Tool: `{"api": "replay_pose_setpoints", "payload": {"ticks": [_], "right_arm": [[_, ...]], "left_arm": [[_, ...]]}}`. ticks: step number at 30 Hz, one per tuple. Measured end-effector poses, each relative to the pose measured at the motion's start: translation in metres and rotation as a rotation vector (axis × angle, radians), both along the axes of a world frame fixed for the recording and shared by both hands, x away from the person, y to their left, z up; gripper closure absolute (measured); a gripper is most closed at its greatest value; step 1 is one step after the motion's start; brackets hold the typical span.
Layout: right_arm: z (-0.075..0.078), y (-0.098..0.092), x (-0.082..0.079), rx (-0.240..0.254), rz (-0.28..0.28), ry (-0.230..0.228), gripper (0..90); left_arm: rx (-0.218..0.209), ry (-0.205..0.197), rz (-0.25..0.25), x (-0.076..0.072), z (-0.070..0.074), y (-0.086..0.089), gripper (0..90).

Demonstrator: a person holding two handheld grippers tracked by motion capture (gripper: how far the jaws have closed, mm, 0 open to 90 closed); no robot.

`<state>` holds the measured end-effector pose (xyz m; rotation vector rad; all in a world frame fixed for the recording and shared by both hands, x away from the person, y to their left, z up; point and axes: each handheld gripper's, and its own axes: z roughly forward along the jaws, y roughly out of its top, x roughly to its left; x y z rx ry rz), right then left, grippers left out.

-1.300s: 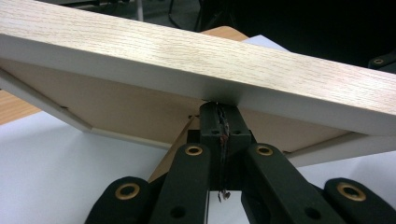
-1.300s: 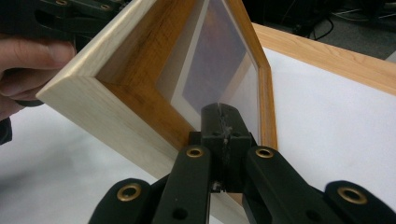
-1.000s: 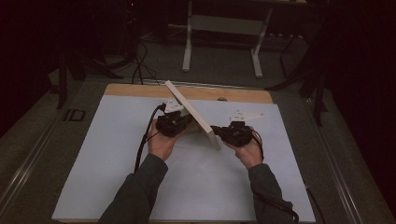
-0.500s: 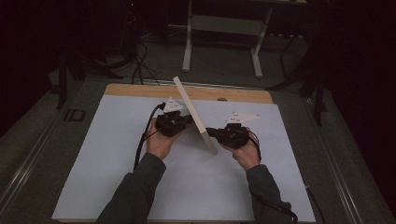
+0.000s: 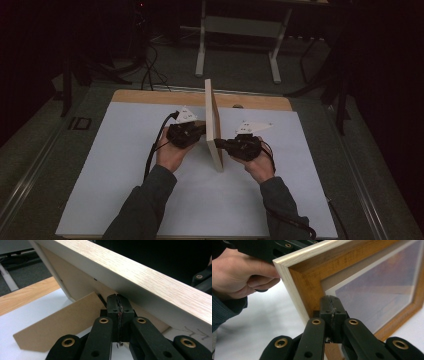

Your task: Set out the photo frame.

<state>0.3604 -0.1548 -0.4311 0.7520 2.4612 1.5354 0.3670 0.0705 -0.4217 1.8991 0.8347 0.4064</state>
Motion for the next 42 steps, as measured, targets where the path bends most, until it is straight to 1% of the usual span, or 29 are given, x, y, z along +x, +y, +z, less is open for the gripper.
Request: {"api": "replay_pose_setpoints", "payload": {"ticks": [9, 11, 14, 15, 19, 23, 25, 27, 29, 31, 32, 34, 39, 42], "right_arm": [[0.003, 0.008, -0.001, 0.006, 0.011, -0.009, 89.9], [0.004, 0.011, -0.001, 0.008, 0.015, -0.011, 89.9], [0.005, 0.016, -0.002, 0.013, 0.024, -0.011, 89.9], [0.005, 0.017, -0.002, 0.015, 0.026, -0.011, 89.9], [0.007, 0.025, -0.002, 0.018, 0.038, -0.015, 89.9], [0.008, 0.032, -0.003, 0.019, 0.044, -0.019, 89.9], [0.009, 0.035, -0.003, 0.014, 0.052, -0.018, 89.9], [0.008, 0.039, -0.003, 0.014, 0.059, -0.015, 89.9], [0.007, 0.042, -0.003, 0.019, 0.064, -0.016, 89.9], [0.006, 0.042, -0.003, 0.026, 0.066, -0.013, 89.9], [0.006, 0.042, -0.003, 0.026, 0.066, -0.012, 89.8], [0.006, 0.042, -0.003, 0.016, 0.065, -0.014, 89.9], [0.001, 0.039, -0.002, -0.003, 0.053, -0.008, 89.8], [-0.003, 0.035, 0.0, -0.002, 0.034, -0.005, 88.4]], "left_arm": [[-0.013, -0.004, -0.029, -0.002, -0.001, 0.005, 90.0], [-0.018, 0.004, -0.036, -0.002, -0.001, 0.008, 90.0], [-0.043, 0.028, -0.054, -0.001, -0.003, 0.015, 90.0], [-0.045, 0.03, -0.06, -0.001, -0.003, 0.017, 90.0], [-0.044, 0.035, -0.069, -0.001, -0.005, 0.024, 90.0], [-0.031, 0.035, -0.076, -0.002, -0.005, 0.03, 90.0], [-0.033, 0.038, -0.077, -0.003, -0.006, 0.033, 90.0], [-0.037, 0.041, -0.072, -0.004, -0.007, 0.036, 90.0], [-0.045, 0.045, -0.053, -0.005, -0.008, 0.038, 90.0], [-0.061, 0.053, -0.031, -0.005, -0.007, 0.042, 83.2], [-0.071, 0.052, -0.022, -0.006, -0.007, 0.045, 82.4], [-0.074, 0.051, -0.007, -0.008, -0.005, 0.048, 80.1], [-0.113, 0.056, 0.036, -0.01, 0.002, 0.057, 70.7], [-0.138, 0.072, 0.061, -0.01, 0.005, 0.062, 63.1]]}}
